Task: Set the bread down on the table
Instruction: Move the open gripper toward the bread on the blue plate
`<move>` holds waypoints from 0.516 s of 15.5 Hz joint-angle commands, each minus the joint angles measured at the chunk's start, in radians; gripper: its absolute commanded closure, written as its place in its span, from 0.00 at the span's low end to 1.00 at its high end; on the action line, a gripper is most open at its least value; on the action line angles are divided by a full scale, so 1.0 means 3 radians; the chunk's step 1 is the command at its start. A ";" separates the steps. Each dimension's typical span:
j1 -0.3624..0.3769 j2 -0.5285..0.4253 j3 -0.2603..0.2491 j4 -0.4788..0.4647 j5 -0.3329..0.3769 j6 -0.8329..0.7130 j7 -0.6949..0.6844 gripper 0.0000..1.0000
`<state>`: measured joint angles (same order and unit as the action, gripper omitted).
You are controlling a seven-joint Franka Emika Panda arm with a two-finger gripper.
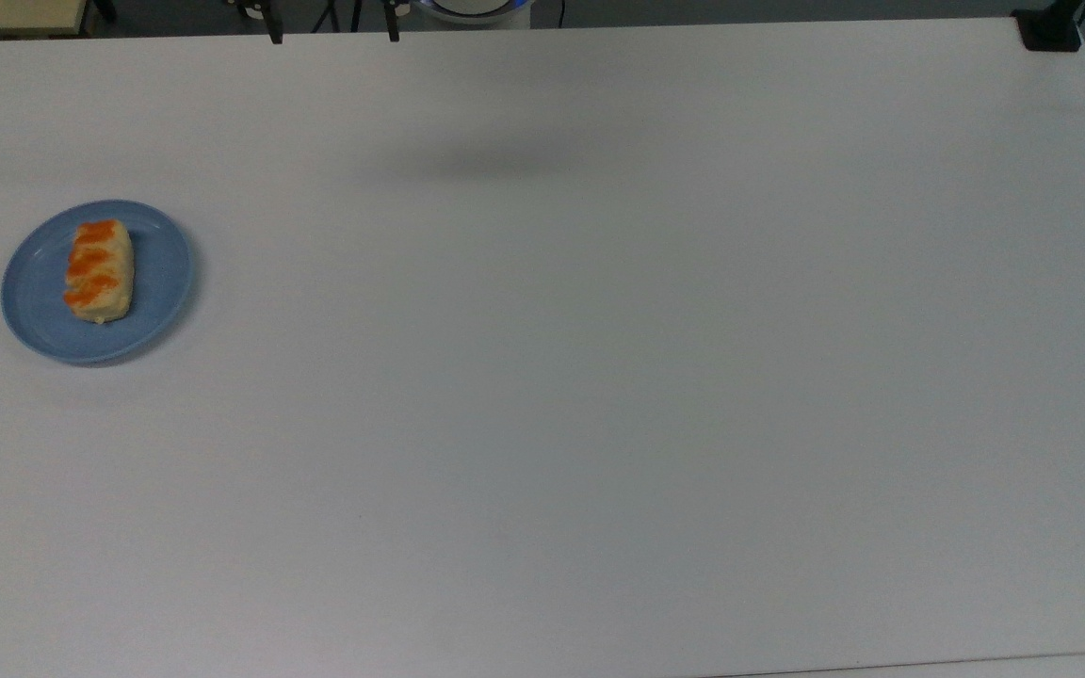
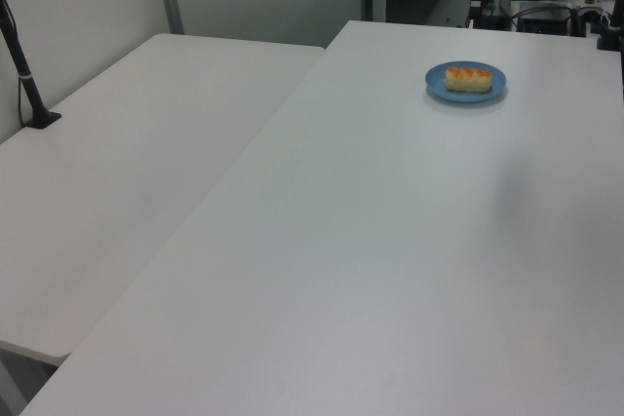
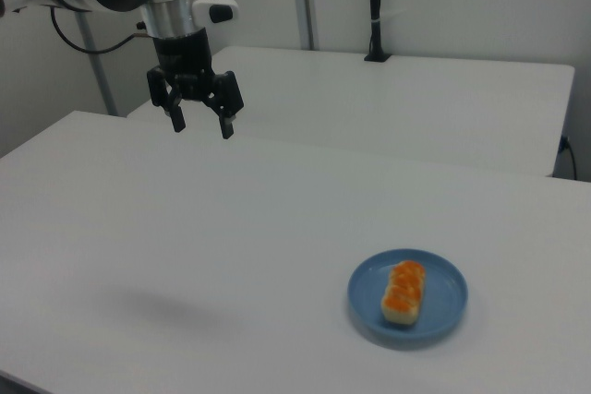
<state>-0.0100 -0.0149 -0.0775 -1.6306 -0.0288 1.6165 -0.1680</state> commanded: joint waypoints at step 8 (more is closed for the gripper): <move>-0.0283 -0.0043 -0.0084 0.0036 0.0009 0.0016 -0.0023 0.00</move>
<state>-0.0890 -0.0207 -0.0964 -1.6135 -0.0288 1.6170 -0.1700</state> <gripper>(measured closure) 0.000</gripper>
